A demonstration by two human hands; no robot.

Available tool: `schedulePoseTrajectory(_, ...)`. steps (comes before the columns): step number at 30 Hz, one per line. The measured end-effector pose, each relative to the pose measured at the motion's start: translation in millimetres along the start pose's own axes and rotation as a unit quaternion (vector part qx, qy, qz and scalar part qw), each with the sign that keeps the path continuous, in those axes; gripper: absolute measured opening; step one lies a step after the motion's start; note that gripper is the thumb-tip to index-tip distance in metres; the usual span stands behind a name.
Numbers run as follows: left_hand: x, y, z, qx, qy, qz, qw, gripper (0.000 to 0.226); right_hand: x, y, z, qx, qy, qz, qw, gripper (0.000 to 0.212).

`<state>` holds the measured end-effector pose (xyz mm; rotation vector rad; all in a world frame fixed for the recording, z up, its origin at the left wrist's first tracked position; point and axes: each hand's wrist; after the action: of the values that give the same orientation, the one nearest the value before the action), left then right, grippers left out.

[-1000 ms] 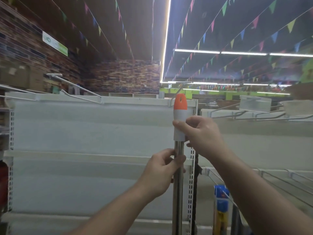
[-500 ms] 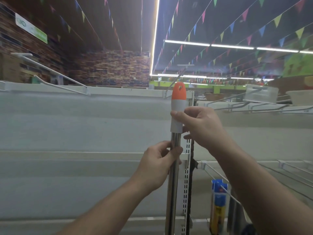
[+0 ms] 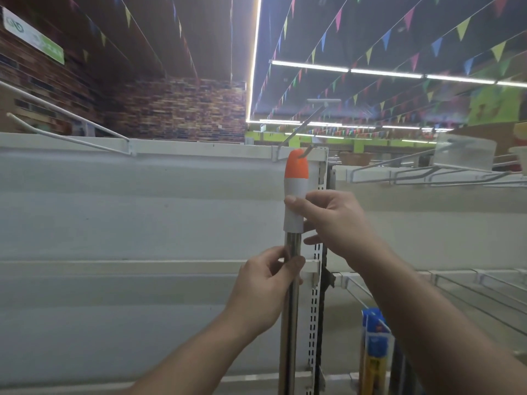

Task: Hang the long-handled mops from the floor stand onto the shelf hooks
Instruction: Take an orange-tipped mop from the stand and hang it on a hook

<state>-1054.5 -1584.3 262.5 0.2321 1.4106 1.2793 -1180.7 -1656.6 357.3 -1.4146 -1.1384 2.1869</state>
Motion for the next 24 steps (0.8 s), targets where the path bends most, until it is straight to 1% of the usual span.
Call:
schedulePoseTrajectory(3, -11.2, -8.3, -1.4, -0.003, 0.013, 0.023, 1.000, 0.016, -12.7, 8.8, -4.9, 0.010, 0.014, -0.010, 1.000, 0.032)
schedulePoseTrajectory(7, -29.0, -18.0, -1.7, -0.037, 0.034, 0.041, 0.998, 0.026, -32.3, 21.1, -11.4, 0.020, 0.038, -0.038, 0.998, 0.034)
schedulePoseTrajectory(12, -53.0, -30.9, 2.7, -0.049, 0.027, 0.060, 0.997, 0.032, -56.2, 33.0, -16.5, 0.035, 0.054, -0.060, 0.996, 0.041)
schedulePoseTrajectory(17, -76.0, -45.1, 4.3, -0.072, 0.026, 0.076, 0.994, 0.035, -75.1, 45.5, -20.5, 0.047, 0.055, -0.060, 0.996, 0.035)
schedulePoseTrajectory(24, -104.0, -64.9, 4.8, -0.081, 0.042, 0.088, 0.992, 0.027, -98.1, 63.6, -29.6, 0.065, 0.062, -0.050, 0.995, 0.026)
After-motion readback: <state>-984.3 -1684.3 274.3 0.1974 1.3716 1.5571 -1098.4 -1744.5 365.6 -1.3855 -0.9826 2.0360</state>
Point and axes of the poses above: each hand's wrist, its own x-axis away from the middle knuckle, its own z-axis out of the back of the hand, y = z × x, and after that the axes turned 8 degrees about -x, right-handed
